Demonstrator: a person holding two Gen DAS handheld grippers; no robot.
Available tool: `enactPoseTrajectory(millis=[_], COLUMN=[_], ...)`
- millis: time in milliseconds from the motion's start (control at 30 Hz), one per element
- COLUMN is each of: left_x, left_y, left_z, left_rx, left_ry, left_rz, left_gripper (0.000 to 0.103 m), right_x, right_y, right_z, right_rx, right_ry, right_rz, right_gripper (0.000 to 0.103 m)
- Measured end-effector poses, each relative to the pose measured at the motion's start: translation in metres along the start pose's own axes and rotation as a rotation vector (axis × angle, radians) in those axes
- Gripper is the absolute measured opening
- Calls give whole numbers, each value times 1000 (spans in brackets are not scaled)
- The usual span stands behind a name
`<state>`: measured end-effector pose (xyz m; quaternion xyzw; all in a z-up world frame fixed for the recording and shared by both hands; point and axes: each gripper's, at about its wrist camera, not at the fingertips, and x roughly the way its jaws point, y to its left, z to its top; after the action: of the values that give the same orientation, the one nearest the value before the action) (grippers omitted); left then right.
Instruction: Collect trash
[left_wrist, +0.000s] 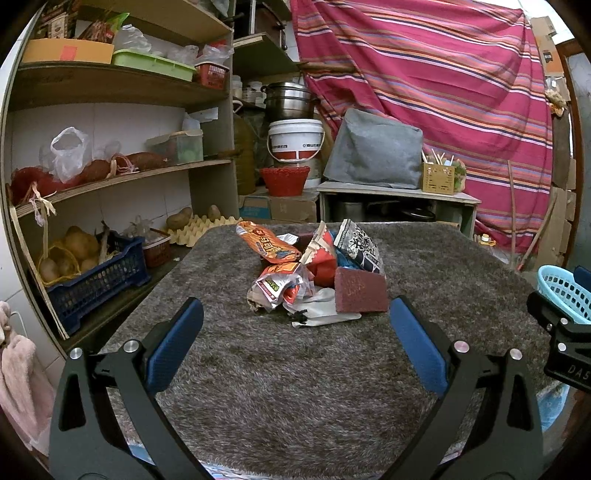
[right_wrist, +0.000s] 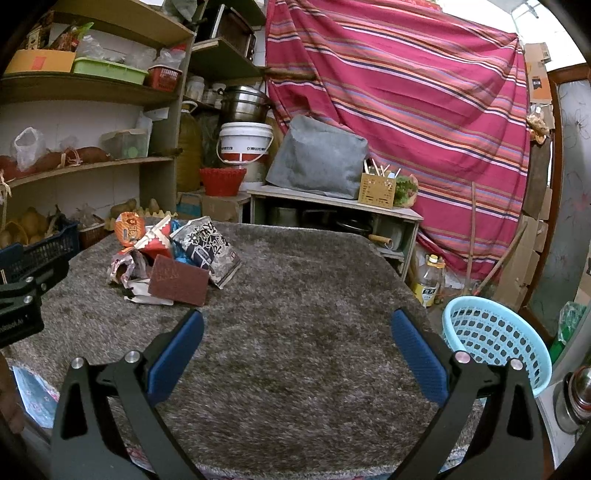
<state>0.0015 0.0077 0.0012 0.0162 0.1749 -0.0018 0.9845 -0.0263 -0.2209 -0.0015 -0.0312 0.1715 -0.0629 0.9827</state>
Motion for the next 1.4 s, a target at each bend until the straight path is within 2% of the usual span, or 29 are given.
enactPoseTrajectory(millis=[1400], left_x=[1], left_y=[0], left_z=[0], left_rx=[6], left_ry=[1], left_rz=[1], left_gripper=[98], right_x=[1], right_y=[-2], right_z=[0], right_rx=[-1], right_ry=[11], right_rz=[-4], right_gripper=[99])
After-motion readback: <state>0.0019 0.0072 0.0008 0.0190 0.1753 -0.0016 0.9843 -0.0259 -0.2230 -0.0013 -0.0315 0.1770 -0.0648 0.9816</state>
